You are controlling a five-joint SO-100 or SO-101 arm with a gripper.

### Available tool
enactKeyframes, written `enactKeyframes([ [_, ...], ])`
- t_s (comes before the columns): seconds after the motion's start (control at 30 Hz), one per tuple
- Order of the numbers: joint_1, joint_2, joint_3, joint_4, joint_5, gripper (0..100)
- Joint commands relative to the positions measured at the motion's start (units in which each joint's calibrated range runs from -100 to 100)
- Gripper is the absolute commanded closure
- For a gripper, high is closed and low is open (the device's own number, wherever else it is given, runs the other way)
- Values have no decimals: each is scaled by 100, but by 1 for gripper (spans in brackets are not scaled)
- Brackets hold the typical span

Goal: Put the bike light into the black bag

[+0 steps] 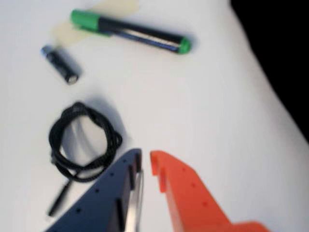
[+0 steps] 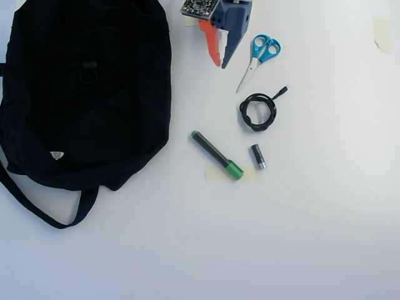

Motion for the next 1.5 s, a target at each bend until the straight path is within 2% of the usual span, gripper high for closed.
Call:
enactKeyframes([
  [0.0,-181,-1279,1305,-268,560,98],
  [0.07,-151,-1827,1961,-268,759,98],
  [0.27,-181,-3279,3623,-259,796,98],
  [0.43,-188,-3346,4306,-251,806,98],
  [0.67,-181,-3346,4315,481,791,98],
  [1.47,-196,-3337,4315,481,801,98],
])
